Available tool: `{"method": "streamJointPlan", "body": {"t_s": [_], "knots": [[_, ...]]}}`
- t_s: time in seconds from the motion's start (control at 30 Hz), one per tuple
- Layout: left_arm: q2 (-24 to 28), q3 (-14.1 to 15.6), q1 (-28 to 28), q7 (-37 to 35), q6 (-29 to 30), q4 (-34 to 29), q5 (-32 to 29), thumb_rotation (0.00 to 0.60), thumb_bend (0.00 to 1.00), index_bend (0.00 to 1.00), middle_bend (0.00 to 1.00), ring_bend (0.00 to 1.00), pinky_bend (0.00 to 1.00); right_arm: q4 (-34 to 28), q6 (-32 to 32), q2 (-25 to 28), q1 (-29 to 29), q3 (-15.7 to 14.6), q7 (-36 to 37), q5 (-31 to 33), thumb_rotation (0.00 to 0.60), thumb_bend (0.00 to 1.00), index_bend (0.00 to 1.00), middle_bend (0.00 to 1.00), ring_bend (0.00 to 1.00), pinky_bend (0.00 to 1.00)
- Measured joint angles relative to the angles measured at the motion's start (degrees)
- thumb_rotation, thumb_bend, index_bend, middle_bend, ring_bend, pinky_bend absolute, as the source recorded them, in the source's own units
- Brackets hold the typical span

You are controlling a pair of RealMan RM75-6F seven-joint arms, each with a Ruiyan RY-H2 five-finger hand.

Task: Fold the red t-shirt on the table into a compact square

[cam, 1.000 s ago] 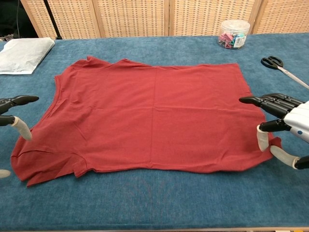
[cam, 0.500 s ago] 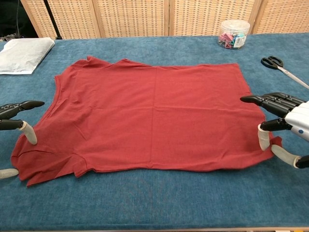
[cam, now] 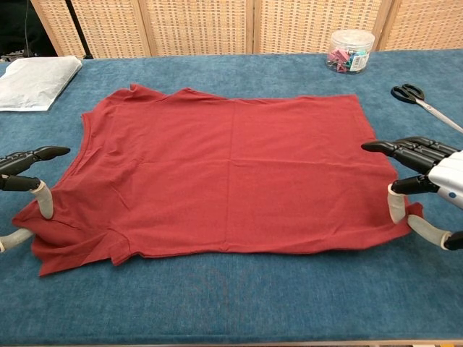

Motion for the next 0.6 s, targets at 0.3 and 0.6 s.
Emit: {"method": "streamJointPlan", "body": {"t_s": [0.3, 0.6], "knots": [[-0.15, 0.43, 0.03, -2.37, 0.10, -0.18, -0.67, 0.600, 0.48, 0.67, 0.00, 0.00, 0.00, 0.09, 0.15, 0.09, 0.06, -0.15, 0.35, -0.13, 0.600, 0.52, 0.66, 0.00, 0.00, 0.00], [0.86, 1.50, 0.47, -3.57, 1.56, -1.17, -0.25, 0.600, 0.48, 0.68, 0.00, 0.00, 0.00, 0.11, 1.15, 0.36, 0.23, -0.76, 1.27, -1.56, 0.600, 0.54, 0.68, 0.00, 0.00, 0.00]]}}
